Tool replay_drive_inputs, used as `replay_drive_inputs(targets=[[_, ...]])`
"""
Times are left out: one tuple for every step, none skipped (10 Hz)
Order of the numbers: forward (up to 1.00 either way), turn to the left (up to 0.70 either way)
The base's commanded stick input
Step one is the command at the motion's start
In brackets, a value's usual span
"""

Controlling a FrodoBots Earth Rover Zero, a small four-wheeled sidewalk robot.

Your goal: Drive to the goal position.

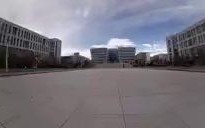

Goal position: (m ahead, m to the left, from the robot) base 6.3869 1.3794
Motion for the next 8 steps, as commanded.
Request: replay_drive_inputs(targets=[[0.70,0.00],[0.70,0.14],[0.70,0.32],[0.70,0.35],[0.70,0.35],[0.70,0.24],[0.70,0.07],[0.70,0.02]])
